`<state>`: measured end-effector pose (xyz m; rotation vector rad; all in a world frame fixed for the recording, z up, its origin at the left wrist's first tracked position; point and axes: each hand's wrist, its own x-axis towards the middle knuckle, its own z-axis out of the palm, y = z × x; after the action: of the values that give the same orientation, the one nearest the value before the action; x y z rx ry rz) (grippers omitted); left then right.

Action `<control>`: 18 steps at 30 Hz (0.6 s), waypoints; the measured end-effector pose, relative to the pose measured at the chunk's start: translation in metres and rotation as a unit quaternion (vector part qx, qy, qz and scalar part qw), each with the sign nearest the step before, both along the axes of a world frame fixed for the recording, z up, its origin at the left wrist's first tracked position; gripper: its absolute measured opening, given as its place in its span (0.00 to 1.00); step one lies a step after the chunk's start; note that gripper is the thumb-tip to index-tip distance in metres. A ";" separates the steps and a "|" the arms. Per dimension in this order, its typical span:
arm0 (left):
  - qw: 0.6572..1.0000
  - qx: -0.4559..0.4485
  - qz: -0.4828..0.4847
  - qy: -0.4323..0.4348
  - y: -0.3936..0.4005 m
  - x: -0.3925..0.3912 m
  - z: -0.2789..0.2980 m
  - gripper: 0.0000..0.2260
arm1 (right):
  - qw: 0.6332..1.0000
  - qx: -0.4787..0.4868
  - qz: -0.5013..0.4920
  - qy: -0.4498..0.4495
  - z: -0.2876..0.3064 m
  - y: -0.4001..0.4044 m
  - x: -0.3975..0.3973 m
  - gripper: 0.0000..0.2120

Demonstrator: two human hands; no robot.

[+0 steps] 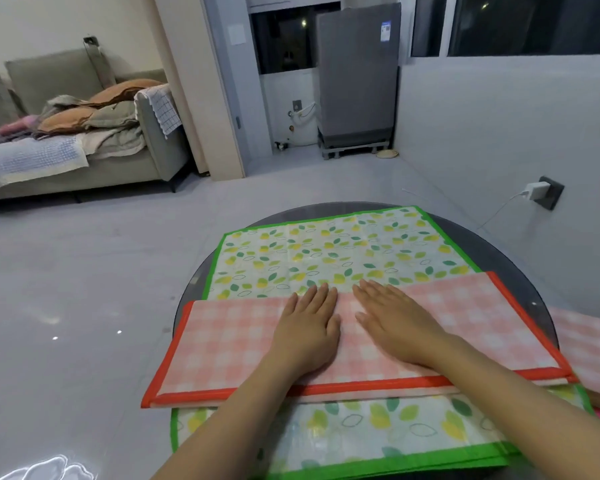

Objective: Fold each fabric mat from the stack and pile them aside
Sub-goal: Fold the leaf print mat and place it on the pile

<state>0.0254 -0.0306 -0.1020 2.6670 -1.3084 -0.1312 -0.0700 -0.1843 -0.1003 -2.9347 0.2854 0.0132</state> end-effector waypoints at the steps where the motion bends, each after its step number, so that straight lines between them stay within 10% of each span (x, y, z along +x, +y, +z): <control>1: 1.000 0.000 0.012 -0.001 0.008 0.005 0.000 0.24 | 1.000 -0.002 0.001 0.003 0.000 0.000 -0.001 0.27; 18: 0.988 0.040 0.151 -0.021 0.111 0.070 -0.003 0.25 | 1.000 -0.004 -0.010 0.023 0.006 0.008 -0.002 0.27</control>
<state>0.0958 0.0805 -0.1053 2.9119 -0.9113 -0.0891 -0.0724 -0.1766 -0.0940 -2.9417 0.3228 0.0783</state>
